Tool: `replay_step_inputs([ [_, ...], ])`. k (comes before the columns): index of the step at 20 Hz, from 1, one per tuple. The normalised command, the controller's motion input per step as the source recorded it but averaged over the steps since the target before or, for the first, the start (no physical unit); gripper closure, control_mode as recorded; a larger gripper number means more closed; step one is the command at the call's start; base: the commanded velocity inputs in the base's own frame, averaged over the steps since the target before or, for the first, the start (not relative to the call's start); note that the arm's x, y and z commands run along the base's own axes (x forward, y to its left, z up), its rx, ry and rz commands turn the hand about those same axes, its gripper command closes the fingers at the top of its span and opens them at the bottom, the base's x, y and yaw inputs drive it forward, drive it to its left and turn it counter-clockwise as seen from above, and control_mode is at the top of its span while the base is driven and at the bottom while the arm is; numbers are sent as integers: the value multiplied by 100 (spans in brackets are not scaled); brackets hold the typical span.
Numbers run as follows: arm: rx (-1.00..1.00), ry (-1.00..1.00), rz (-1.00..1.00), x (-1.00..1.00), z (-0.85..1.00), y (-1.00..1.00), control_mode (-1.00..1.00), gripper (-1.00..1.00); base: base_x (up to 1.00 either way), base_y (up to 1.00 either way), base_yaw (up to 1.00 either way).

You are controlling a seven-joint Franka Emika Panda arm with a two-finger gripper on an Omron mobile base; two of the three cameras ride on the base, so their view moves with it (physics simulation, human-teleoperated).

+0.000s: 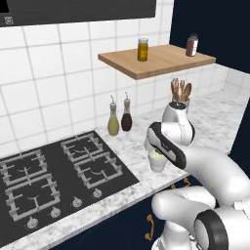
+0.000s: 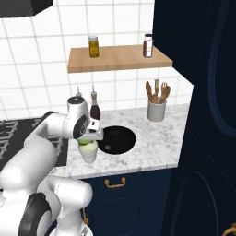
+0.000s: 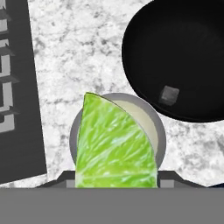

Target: Grab a lemon wedge from the fridge and one ice cube from the ice bowl, and put them in the glass of lemonade.

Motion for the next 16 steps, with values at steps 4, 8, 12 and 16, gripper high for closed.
replay_step_inputs([
  [4, 0, 0, 0, 29, -5, 0, -100, 100, 0, 0, 0],
  [8, 0, 0, 0, 0, -26, 0, -100, 100, 0, 0, 0],
  [12, 0, 0, 0, 1, -20, 0, -100, 100, 0, 0, 0],
  [16, 0, 0, 0, 0, 0, 0, -100, 100, 0, 0, 0],
])
